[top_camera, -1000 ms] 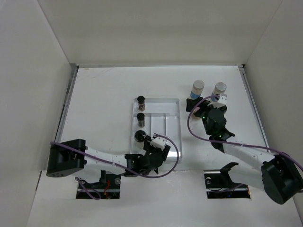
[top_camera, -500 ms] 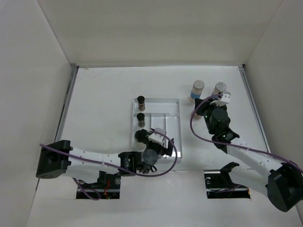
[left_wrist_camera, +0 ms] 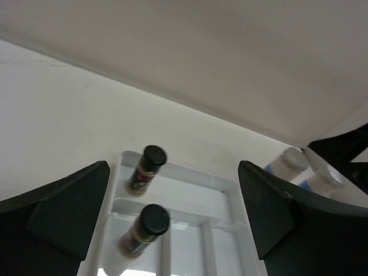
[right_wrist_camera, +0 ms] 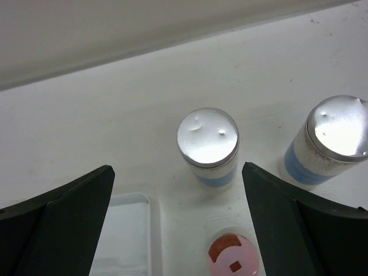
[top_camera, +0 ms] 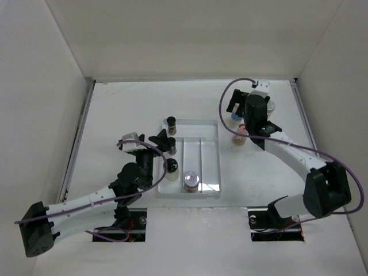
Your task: Organize the condiment bottles
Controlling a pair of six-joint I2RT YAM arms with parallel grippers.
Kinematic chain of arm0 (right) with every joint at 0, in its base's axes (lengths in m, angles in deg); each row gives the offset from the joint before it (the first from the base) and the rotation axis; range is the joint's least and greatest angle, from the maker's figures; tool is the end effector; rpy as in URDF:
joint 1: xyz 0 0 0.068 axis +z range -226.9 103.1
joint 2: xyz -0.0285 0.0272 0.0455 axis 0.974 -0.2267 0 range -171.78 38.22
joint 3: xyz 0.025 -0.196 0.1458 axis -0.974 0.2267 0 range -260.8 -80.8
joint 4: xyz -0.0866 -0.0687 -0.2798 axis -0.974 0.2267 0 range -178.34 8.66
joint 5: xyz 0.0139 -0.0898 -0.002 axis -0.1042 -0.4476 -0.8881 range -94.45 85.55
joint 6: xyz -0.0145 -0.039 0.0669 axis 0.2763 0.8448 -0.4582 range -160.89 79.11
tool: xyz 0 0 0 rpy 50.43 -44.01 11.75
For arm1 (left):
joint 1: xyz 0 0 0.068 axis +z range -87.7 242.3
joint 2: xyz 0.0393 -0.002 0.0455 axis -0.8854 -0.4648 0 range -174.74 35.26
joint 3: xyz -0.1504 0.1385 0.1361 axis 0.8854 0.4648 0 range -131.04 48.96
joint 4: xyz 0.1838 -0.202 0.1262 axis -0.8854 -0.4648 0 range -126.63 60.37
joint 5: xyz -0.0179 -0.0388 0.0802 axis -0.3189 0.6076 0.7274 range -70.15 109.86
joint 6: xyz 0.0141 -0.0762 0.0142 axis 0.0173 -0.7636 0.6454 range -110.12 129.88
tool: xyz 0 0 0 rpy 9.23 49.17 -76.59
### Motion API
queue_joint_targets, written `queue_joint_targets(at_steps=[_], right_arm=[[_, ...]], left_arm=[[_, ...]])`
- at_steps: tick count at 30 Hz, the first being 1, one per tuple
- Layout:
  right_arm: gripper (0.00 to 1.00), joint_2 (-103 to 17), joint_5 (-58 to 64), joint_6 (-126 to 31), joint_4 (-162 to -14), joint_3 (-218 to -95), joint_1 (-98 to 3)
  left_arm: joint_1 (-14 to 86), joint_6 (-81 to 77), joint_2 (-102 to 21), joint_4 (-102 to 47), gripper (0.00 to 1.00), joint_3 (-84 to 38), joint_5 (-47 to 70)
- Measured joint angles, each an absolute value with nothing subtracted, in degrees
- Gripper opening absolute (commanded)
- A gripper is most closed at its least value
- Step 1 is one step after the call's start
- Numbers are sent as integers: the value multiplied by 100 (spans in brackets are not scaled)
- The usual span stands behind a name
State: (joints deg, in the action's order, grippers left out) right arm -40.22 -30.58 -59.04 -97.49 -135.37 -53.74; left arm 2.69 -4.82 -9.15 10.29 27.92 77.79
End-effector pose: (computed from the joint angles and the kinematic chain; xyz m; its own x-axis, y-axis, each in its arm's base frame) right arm 0.3698 0.1258 0.2492 -0.2099 0.2144 -0.9539 0.1094 0.9747 0.1950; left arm 0.1728 -0.1813 0.2512 0.1273 -0.4836 -0.8660 0.0821 0.8752 -0.4767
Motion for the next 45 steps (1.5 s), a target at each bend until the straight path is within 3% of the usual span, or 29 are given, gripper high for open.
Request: queue_joint_targets(at_steps=[4,10,15,18,25,32,45], right_arm=[[100,-4739,-3051,-5710,-9406,-14024,-5601],[100,-5486,-2923,-5602,-9174,-14357,-5868],[65,-5926,-2743,-5543,-9191,-14573,-5929],[55,-5965,-2737,-5515,-9281,-14580,-5920],[55,-5506,-2898,-5194,-9340,-14438,-5674],[56,-4844,-2859,-5143,-9779,-14440,-4539],[60,-6260,-2606,-5277,-9819,-14936,-3512]], left_arm=[[538,-827,-370,1016,100,3708,8166],[717,-1149,-526,985,100,4387,8579],[881,-1319,-770,1092,100,4459,8570],[964,-1461,-904,1269,100,4538,8535],[1073,-1800,-1413,1586,100,4562,8343],[1226,-2082,-1638,1812,100,4567,8203],[1320,-2257,-1710,1866,100,4571,8146]])
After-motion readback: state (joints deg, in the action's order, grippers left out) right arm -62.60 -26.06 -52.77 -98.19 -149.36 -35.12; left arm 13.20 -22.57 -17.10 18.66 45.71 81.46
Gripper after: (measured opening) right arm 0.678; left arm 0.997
